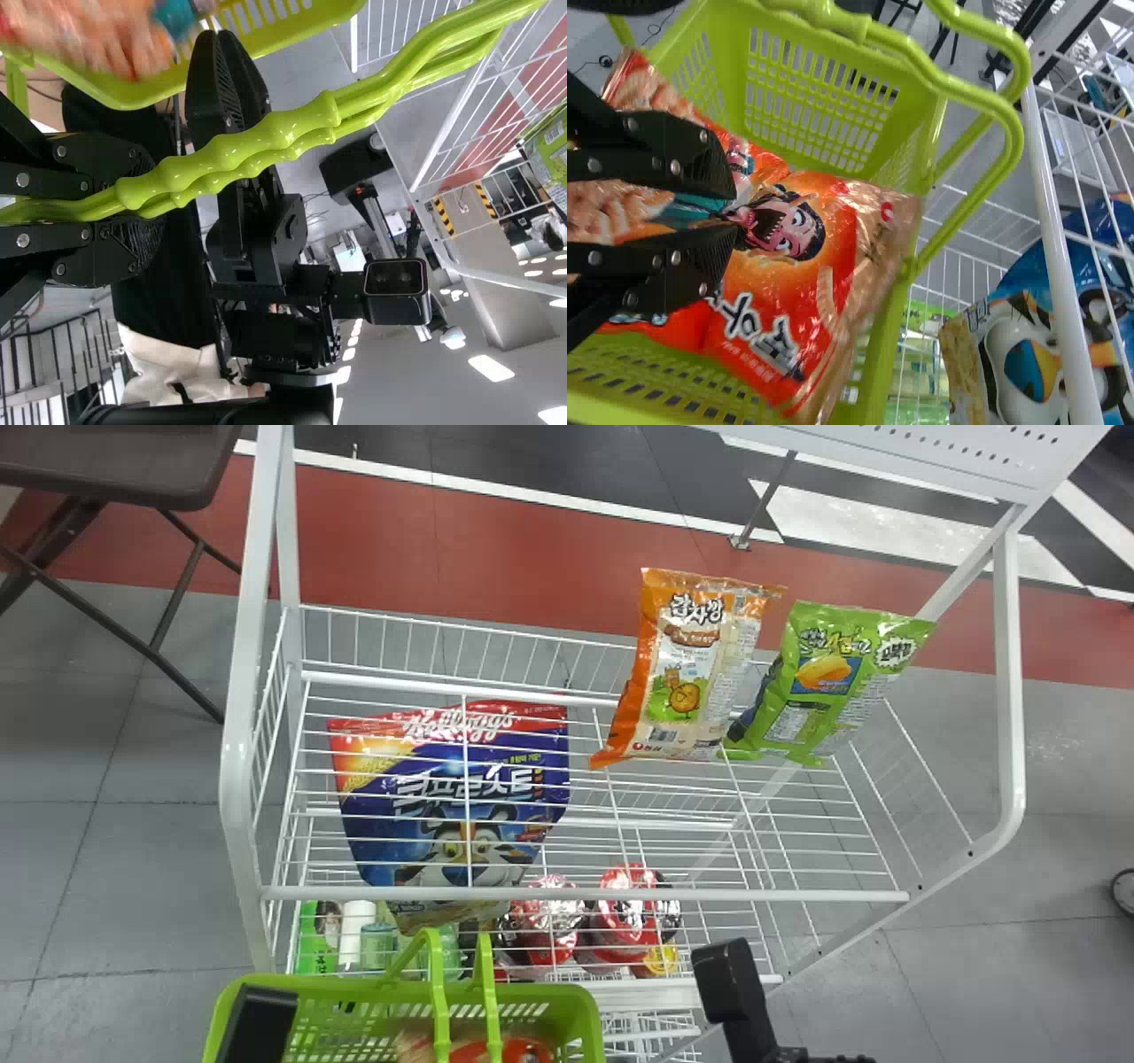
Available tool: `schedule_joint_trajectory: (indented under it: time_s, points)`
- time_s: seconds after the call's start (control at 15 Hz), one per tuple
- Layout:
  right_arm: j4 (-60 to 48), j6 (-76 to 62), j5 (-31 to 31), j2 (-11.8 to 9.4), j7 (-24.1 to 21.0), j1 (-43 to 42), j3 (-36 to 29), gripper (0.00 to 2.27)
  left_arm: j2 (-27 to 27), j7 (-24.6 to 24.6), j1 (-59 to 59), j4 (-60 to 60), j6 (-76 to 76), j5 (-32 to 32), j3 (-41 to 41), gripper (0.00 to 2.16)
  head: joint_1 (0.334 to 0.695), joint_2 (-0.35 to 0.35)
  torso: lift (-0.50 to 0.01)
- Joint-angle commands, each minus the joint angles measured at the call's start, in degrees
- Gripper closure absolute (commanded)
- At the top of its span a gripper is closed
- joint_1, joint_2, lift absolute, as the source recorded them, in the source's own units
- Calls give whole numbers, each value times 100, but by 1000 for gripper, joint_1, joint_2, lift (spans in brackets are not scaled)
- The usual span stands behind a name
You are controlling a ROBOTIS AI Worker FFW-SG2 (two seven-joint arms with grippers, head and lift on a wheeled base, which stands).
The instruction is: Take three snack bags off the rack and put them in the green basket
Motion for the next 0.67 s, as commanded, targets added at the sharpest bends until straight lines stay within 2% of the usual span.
schedule_joint_trajectory:
  time_s: [0.0, 0.07, 0.27, 0.4, 0.47, 0.6]
  points:
    - [-16, -152, -329, 25, 19, -3, -332, 53, -4, -1, 0, 4, 0, -5, -14, 1450, 695, -350, -26]
    - [-16, -521, -514, 104, 10, 6, -499, 53, -4, 8, 0, 4, 0, -5, -14, 1450, 695, -350, -26]
    - [19, -2595, -945, 544, -227, 50, -921, 60, -4, 43, 0, 13, 0, -14, -41, 1450, 695, -350, -26]
    - [89, -4107, -1147, 684, -799, 85, -1035, 66, -4, 70, 0, 13, 0, -31, -58, 1450, 695, -350, -26]
    - [265, -4986, -1173, 684, -1273, 32, -1026, 66, -4, 70, 0, 13, 18, -31, -67, 1450, 695, -350, -26]
    - [748, -5548, -1085, 684, -1774, -495, -1026, 70, -4, 70, 0, 13, 18, -31, -94, 1450, 695, -350, -26]
